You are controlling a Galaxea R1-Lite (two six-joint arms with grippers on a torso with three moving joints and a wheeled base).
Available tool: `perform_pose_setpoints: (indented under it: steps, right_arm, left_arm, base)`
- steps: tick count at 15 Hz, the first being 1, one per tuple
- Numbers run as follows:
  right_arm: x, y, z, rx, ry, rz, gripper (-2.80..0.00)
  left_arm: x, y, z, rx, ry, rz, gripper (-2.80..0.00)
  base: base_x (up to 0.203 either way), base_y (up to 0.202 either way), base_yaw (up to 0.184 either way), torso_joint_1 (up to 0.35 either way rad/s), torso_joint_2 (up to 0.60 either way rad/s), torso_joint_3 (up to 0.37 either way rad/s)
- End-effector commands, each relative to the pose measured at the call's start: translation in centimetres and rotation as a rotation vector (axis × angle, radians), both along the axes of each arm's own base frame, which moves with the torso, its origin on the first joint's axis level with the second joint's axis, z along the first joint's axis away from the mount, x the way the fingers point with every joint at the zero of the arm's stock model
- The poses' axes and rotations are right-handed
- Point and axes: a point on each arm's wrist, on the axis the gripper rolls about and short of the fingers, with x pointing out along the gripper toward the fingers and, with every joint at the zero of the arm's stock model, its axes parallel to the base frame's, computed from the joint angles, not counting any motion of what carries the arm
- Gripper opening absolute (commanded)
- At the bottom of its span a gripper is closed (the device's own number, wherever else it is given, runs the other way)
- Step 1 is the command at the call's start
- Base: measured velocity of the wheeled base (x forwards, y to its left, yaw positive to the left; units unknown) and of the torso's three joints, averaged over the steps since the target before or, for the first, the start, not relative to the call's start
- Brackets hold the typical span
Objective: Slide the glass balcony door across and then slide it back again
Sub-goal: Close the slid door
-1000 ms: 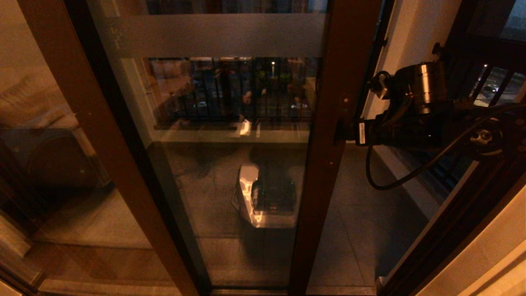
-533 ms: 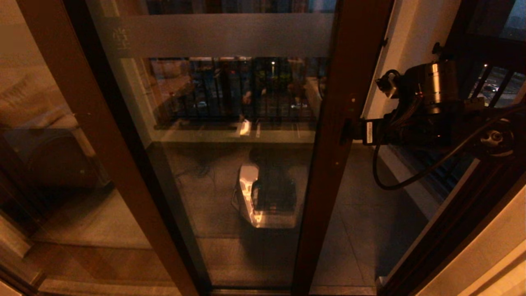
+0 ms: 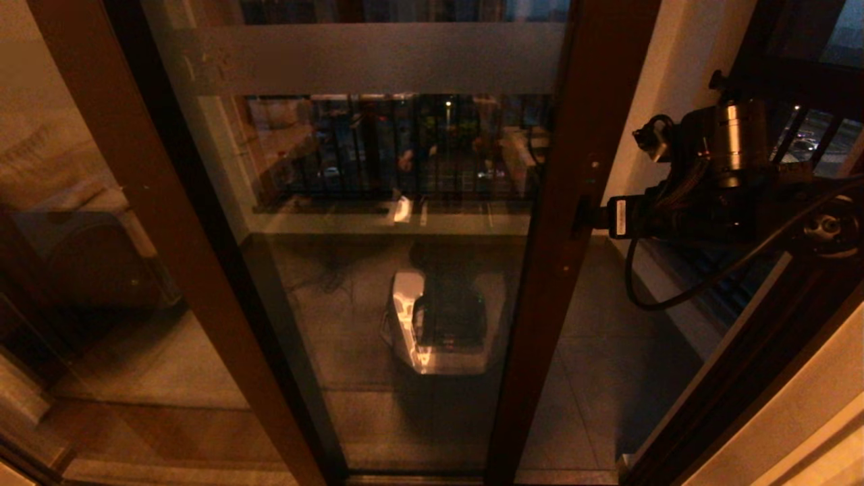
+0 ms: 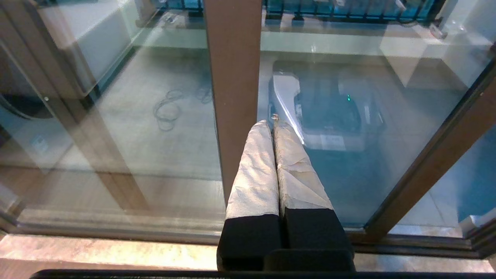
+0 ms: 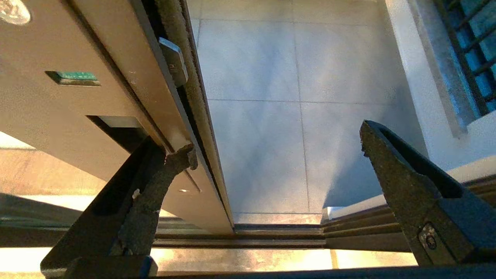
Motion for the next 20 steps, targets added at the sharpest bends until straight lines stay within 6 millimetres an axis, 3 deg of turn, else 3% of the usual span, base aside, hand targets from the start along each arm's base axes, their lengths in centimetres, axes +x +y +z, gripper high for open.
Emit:
perform_pose_setpoints:
  steps: [1,20]
  right_arm:
    - [-0.1,-0.3,-0.1,0.0,0.001,-0.006,0.0]
    - [-1.3,-2.6,-0.2,-0.024,-0.019,-0.028,0.0]
  left_arm:
    - [0.0,0.0,0.0,0.0,0.002,0.001,-2.8]
    - [0.0,0.0,0.0,0.0,0.002,0.001,-2.8]
  base:
    - [0.0,0.0,0.0,0.0,0.0,0.0]
    - [0.0,0.0,0.0,0.0,0.0,0.0]
